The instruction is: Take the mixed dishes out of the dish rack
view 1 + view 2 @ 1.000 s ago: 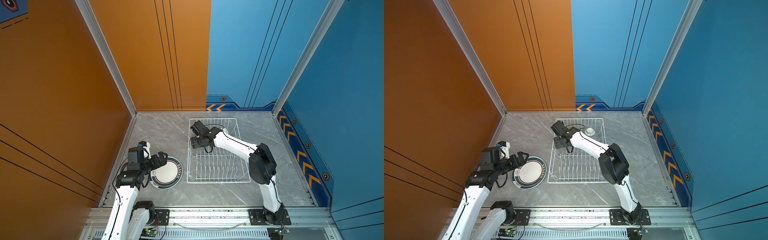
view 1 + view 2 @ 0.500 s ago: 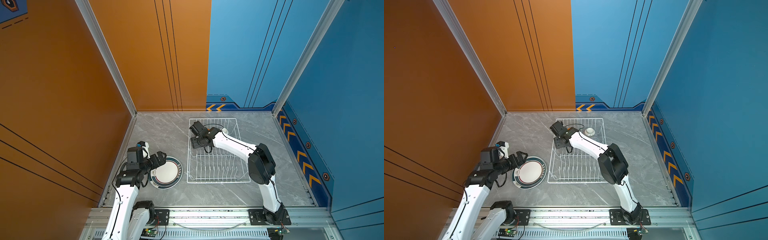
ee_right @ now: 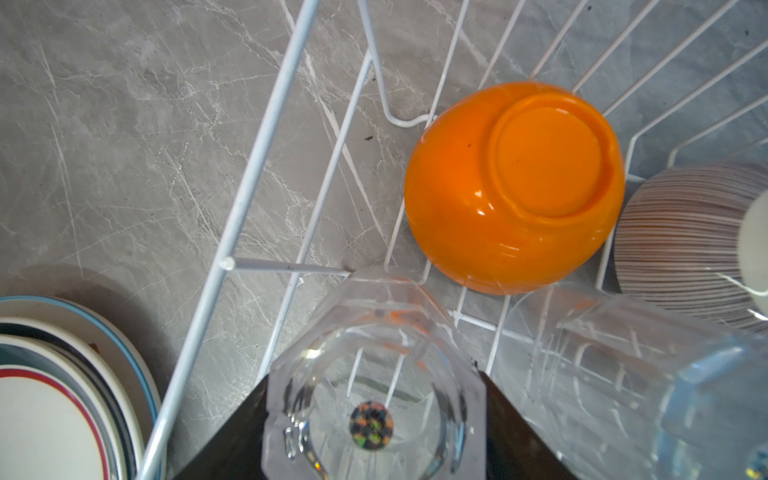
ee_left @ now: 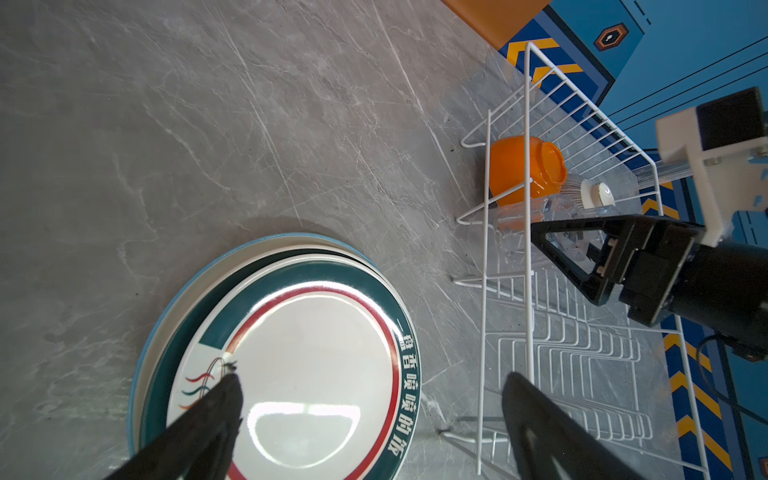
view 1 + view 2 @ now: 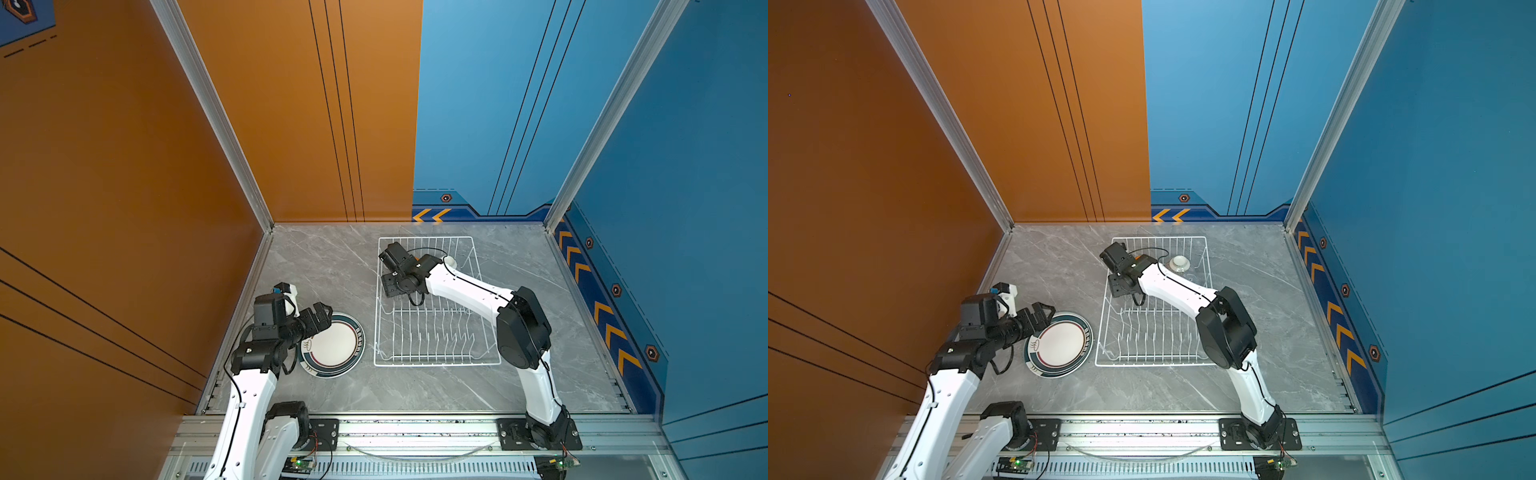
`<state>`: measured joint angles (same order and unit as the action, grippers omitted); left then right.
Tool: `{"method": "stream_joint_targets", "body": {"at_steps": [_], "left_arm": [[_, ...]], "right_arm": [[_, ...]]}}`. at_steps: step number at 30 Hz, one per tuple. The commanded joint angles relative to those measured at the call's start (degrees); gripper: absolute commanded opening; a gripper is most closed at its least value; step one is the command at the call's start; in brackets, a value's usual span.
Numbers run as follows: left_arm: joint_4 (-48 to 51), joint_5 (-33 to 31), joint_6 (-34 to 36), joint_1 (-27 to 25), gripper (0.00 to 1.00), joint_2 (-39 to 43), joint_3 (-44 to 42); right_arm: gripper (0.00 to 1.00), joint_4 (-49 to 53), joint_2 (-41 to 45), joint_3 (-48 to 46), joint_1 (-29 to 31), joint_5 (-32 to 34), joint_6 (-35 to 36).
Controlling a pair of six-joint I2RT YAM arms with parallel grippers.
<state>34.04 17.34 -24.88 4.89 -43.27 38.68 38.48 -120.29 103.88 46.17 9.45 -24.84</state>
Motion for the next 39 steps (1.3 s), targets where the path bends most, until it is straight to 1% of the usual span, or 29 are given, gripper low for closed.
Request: {"method": "stream_joint_targets", "body": {"at_steps": [1, 13, 21, 23, 26, 29, 30, 34, 36, 39], "left_arm": [[0.67, 0.18, -0.16, 0.41, 0.98, -0.15, 0.13], [0.28, 0.57, -0.38, 0.52, 0.98, -0.15, 0.09], [-1.35, 2.03, -1.89, 0.54, 0.98, 0.0, -0.57], [-2.8, 2.77, -2.92, 0.35, 0.98, 0.49, -1.17], [-4.86, 2.57, -6.32, -0.28, 0.98, 0.88, -2.26], [-6.2, 3.6, -8.34, -2.08, 0.98, 0.33, -1.66], [-6.54, 3.53, -8.79, -3.0, 0.98, 0.16, -1.16], [-8.71, 2.0, -10.41, -6.84, 0.98, -0.48, 0.82], [-10.49, 1.17, -11.65, -9.44, 0.98, -1.43, 1.93], [-13.99, -0.06, -13.12, -14.12, 0.98, -3.74, 3.37]], "right_arm": [[0.6, 2.02, 4.54, 0.89, -0.12, 0.4, -0.3], [0.59, 0.54, 11.83, -0.6, -0.34, -1.87, -1.3], [0.58, -5.4, 19.11, -8.04, -2.45, -6.98, -3.99], [0.58, -7.25, 21.3, -10.36, -3.39, -8.74, -5.04], [0.58, -9.9, 24.88, -14.31, -4.76, -10.56, -6.37], [0.57, -12.81, 28.71, -18.61, -5.57, -12.48, -7.93], [0.57, -14.0, 29.98, -20.32, -7.54, -13.55, -8.73], [0.57, -19.53, 35.08, -26.81, -9.99, -17.42, -12.1], [0.57, -22.06, 37.72, -30.25, -11.14, -18.28, -13.6], [0.57, -23.07, 40.87, -33.52, -12.36, -17.99, -14.66]]}}
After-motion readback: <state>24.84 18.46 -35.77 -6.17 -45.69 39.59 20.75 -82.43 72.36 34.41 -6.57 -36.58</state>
